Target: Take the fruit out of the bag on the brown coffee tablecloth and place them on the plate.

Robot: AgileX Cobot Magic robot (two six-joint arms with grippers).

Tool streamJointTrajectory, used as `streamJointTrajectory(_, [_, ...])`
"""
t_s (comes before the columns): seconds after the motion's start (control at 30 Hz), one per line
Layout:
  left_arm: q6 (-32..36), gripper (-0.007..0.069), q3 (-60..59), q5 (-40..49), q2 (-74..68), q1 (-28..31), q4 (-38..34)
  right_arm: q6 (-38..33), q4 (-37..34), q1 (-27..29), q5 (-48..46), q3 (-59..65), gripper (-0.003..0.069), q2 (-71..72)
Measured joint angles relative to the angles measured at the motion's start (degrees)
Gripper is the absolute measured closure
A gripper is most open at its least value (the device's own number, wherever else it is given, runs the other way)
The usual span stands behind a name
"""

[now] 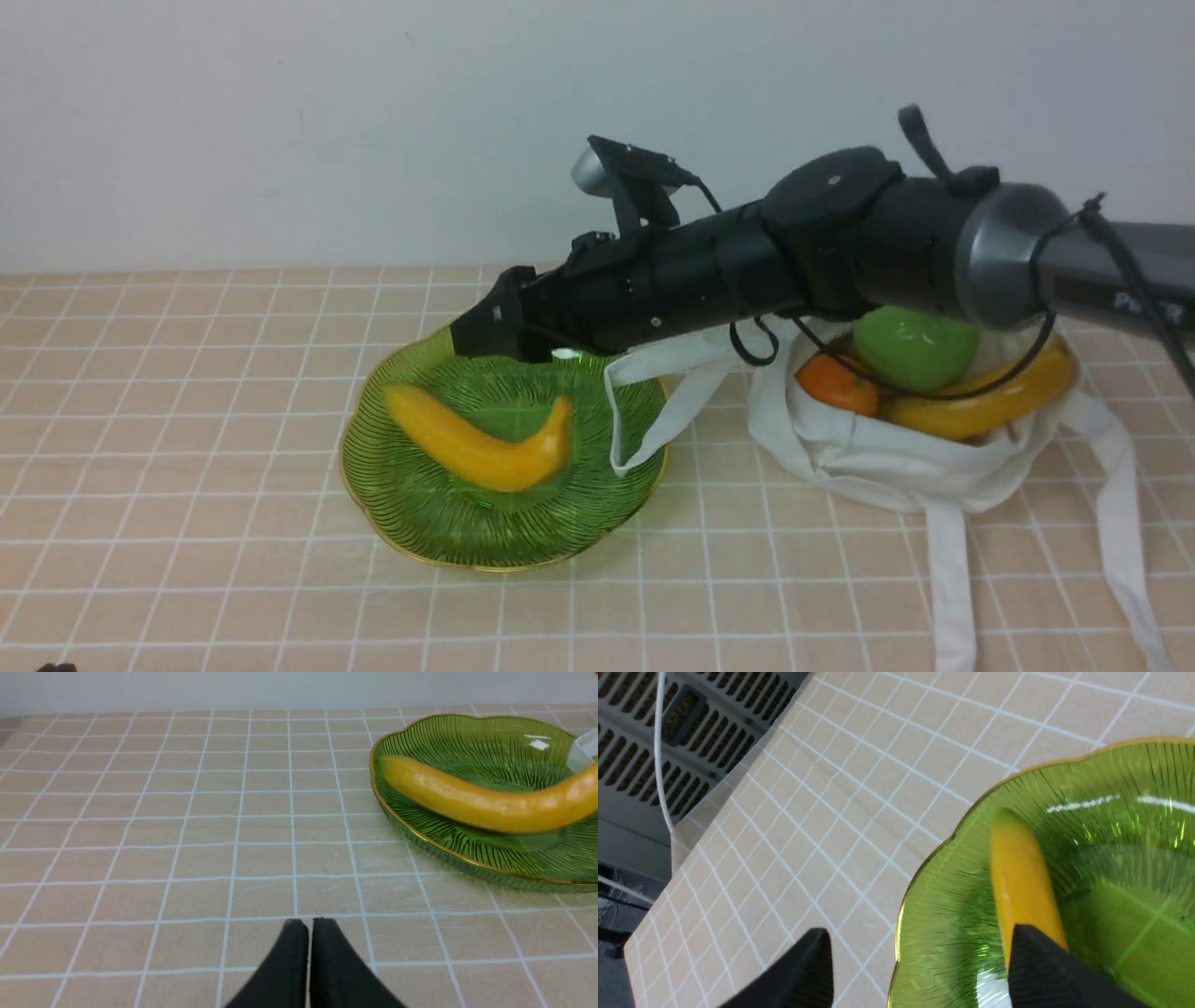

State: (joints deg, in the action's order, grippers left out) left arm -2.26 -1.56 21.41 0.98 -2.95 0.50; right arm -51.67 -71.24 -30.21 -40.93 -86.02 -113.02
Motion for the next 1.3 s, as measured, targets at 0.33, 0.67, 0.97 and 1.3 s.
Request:
streamJointTrajectory(0.33, [0.0, 0.0632, 0.0, 0.0, 0.0, 0.0, 0.0, 27.6, 40.1, 7.7, -9.7, -1.0, 0.0589, 25.2])
streamJointTrajectory(0.67, [0.0, 0.0632, 0.0, 0.0, 0.0, 0.0, 0.0, 60.9, 79.6, 8.6, -17.9, 8.2, 0.067, 57.7])
streamJointTrajectory(0.97, [0.0, 0.0632, 0.0, 0.0, 0.0, 0.0, 0.0, 81.6, 98.1, 8.6, 3.1, 42.2, 0.0671, 98.2])
streamJointTrajectory(1.3, [0.0, 0.0632, 0.0, 0.0, 0.0, 0.0, -0.1, 90.4, 104.0, 8.6, 9.4, 58.5, 0.0671, 113.8])
